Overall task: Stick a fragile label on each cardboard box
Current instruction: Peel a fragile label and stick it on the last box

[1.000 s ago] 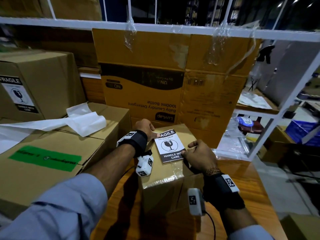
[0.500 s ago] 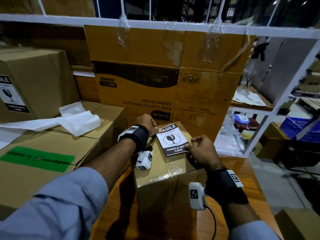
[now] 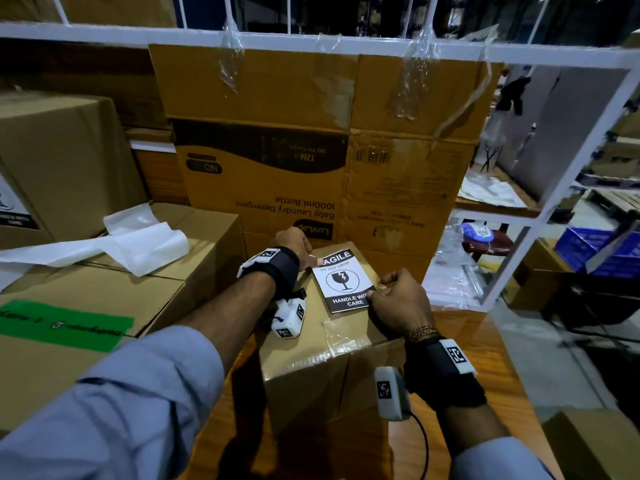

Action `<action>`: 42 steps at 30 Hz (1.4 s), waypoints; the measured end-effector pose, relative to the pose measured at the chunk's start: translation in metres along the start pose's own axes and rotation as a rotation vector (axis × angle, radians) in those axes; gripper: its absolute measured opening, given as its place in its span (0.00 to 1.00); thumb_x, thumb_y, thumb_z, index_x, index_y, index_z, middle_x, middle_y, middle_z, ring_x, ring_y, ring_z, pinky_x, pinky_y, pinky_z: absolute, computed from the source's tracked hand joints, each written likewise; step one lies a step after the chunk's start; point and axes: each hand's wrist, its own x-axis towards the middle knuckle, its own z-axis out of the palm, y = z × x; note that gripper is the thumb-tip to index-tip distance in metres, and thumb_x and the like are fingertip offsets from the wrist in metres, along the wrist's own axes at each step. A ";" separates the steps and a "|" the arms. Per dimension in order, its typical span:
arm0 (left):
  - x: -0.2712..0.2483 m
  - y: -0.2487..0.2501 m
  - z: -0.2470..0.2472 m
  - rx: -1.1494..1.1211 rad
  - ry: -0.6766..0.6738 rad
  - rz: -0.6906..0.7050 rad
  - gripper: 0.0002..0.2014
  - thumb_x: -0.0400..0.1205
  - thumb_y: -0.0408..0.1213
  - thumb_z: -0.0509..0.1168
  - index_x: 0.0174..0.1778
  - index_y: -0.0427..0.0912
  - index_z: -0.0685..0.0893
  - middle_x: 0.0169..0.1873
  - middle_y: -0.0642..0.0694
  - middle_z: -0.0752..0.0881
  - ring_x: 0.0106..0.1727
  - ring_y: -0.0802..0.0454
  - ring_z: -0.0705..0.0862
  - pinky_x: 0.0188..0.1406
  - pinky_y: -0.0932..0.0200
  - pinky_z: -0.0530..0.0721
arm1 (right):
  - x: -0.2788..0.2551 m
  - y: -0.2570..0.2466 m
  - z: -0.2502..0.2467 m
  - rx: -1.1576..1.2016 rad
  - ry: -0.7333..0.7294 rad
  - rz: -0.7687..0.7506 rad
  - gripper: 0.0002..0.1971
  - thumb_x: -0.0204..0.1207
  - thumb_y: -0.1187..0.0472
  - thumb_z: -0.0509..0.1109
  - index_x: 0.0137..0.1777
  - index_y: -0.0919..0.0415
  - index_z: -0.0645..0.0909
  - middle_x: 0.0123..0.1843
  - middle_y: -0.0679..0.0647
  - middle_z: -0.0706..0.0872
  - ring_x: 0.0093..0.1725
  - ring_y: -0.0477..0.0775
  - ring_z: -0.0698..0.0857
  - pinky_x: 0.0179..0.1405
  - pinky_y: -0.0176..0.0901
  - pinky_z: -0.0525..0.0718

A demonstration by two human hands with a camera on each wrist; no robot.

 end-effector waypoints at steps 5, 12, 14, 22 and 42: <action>0.003 0.001 0.000 0.021 0.003 -0.003 0.18 0.70 0.40 0.85 0.50 0.40 0.88 0.49 0.47 0.88 0.50 0.49 0.85 0.42 0.58 0.83 | -0.001 -0.003 0.000 -0.038 -0.005 -0.014 0.17 0.79 0.53 0.79 0.60 0.52 0.74 0.52 0.50 0.81 0.51 0.55 0.80 0.43 0.43 0.72; 0.008 0.001 0.004 0.094 0.017 -0.016 0.19 0.70 0.40 0.86 0.51 0.37 0.88 0.47 0.47 0.89 0.49 0.49 0.87 0.48 0.55 0.91 | -0.001 -0.004 -0.001 -0.019 -0.004 0.015 0.20 0.77 0.54 0.81 0.61 0.53 0.74 0.53 0.51 0.82 0.52 0.56 0.81 0.44 0.42 0.72; 0.009 0.002 0.006 0.116 0.022 -0.013 0.20 0.69 0.40 0.86 0.51 0.38 0.89 0.51 0.45 0.90 0.53 0.45 0.88 0.55 0.48 0.92 | 0.000 -0.005 0.000 -0.026 0.003 0.012 0.21 0.76 0.54 0.81 0.60 0.53 0.73 0.52 0.51 0.81 0.51 0.56 0.80 0.44 0.43 0.72; 0.008 0.004 0.008 0.156 0.029 -0.046 0.24 0.67 0.43 0.87 0.54 0.39 0.88 0.53 0.42 0.89 0.55 0.41 0.88 0.55 0.45 0.92 | 0.001 -0.005 -0.001 -0.041 -0.007 0.026 0.24 0.75 0.53 0.83 0.63 0.55 0.73 0.53 0.52 0.81 0.50 0.56 0.80 0.35 0.42 0.70; -0.002 0.011 0.002 0.307 -0.020 -0.070 0.25 0.76 0.44 0.82 0.63 0.33 0.85 0.60 0.39 0.88 0.59 0.41 0.88 0.55 0.52 0.91 | -0.005 -0.004 -0.003 -0.025 0.012 0.013 0.24 0.74 0.54 0.83 0.62 0.59 0.74 0.52 0.54 0.80 0.50 0.56 0.78 0.47 0.43 0.73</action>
